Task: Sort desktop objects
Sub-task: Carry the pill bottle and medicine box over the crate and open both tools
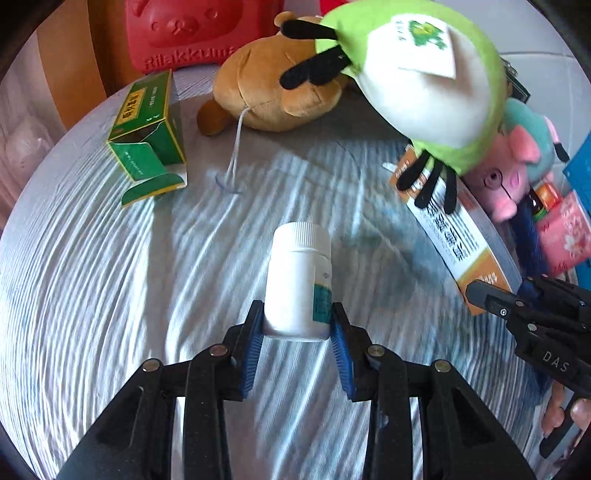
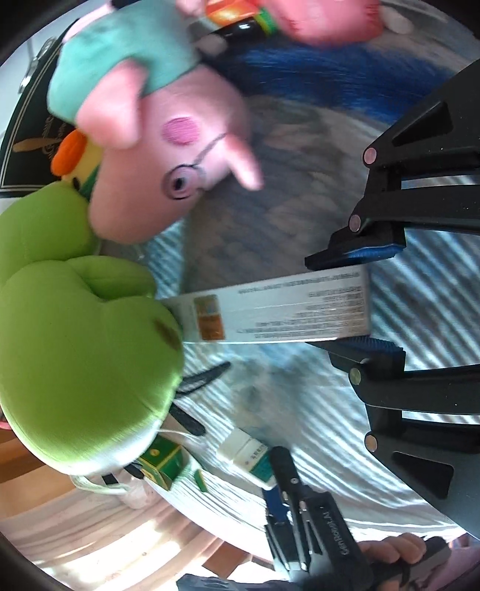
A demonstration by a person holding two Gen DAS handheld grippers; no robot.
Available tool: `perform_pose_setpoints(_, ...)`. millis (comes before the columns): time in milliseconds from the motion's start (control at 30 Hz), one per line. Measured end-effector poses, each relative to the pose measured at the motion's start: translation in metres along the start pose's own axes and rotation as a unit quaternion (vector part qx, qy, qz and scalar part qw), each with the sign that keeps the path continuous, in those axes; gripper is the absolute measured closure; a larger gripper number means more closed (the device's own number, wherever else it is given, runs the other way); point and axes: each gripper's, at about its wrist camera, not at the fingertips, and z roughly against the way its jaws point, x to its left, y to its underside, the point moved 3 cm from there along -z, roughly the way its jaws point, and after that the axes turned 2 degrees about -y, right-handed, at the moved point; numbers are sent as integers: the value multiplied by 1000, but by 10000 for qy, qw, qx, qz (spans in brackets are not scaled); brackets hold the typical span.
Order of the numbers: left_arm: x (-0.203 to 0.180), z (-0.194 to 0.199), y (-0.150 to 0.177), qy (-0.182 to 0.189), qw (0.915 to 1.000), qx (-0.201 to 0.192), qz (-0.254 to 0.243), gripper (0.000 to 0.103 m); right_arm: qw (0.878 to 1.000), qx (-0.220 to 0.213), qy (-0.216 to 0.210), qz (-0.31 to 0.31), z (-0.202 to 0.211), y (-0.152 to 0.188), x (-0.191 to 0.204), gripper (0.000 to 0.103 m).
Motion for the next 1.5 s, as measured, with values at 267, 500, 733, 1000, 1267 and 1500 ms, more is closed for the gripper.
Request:
perform_pose_setpoints(267,-19,12,6,-130,9997,-96,-181,69,10000,-9,-10,-62,16,20,6,69)
perform_pose_setpoints(500,-29,48,2,-283,9976,-564,-282,69,9993,-328,158,-40,31,12,14,73)
perform_pose_setpoints(733,-51,106,12,-165,9925,-1126,-446,69,9943,-1048,172,2,99,16,32,74)
perform_pose_setpoints(1000,-79,175,22,5,9813,-1803,-672,69,9809,-1902,412,-73,187,27,35,74)
perform_pose_setpoints(1267,-116,237,28,100,9670,-2401,-846,69,9596,-2711,748,-51,272,45,37,74)
perform_pose_setpoints(1500,-152,278,35,238,9542,-2804,-1016,69,9317,-3486,1018,-108,355,74,39,74)
